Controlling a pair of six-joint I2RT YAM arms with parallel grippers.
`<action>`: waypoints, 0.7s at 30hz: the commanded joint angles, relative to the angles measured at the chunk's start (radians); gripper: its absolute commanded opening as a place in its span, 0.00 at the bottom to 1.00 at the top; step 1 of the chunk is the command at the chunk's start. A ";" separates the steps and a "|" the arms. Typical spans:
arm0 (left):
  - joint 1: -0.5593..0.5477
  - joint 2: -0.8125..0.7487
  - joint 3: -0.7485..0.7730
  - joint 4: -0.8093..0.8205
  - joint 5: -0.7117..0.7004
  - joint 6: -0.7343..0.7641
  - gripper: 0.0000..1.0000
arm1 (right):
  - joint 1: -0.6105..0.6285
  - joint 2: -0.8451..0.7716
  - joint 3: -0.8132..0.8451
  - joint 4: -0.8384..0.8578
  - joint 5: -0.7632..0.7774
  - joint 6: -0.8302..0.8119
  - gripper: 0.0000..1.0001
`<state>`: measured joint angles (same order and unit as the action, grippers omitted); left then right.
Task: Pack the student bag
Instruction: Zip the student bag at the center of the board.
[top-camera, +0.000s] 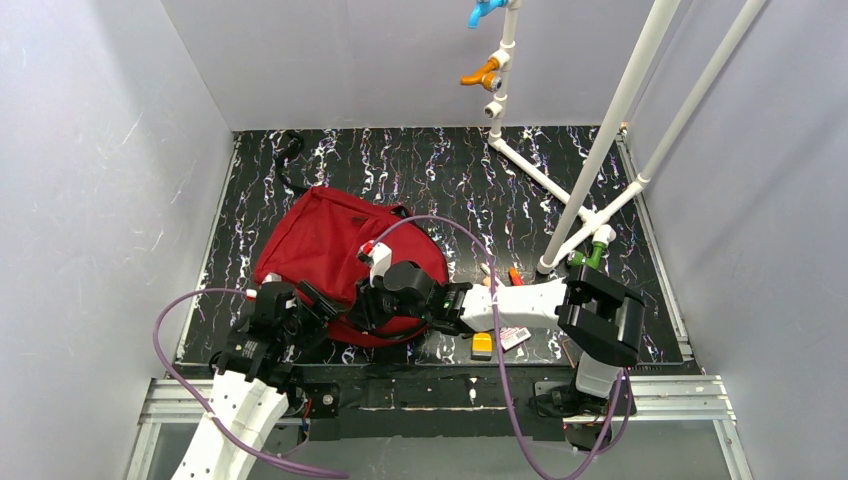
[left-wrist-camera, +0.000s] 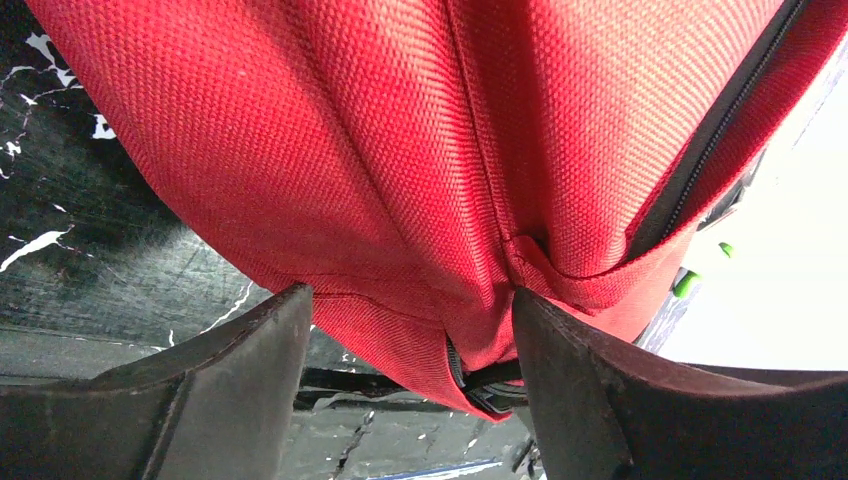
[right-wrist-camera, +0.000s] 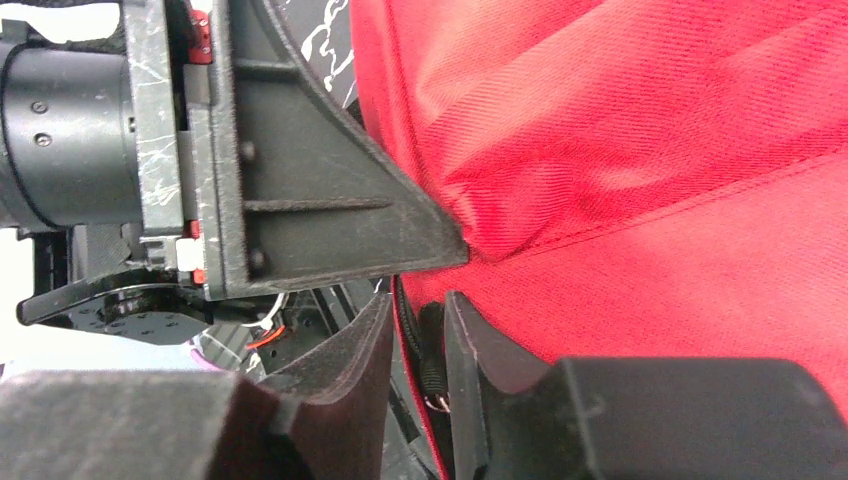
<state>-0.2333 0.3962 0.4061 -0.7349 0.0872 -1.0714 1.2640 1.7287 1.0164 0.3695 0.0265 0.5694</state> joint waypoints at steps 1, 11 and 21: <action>-0.003 0.002 0.008 -0.013 -0.033 -0.005 0.73 | -0.017 0.020 0.032 0.029 0.022 0.011 0.36; -0.003 0.043 -0.003 0.003 -0.039 0.004 0.69 | -0.013 0.063 0.056 -0.006 -0.056 -0.023 0.44; -0.002 0.063 -0.035 0.052 -0.065 0.010 0.60 | 0.017 0.036 0.049 -0.044 0.022 -0.080 0.13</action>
<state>-0.2333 0.4389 0.3992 -0.7200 0.0685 -1.0737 1.2732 1.7870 1.0378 0.3241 0.0082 0.5182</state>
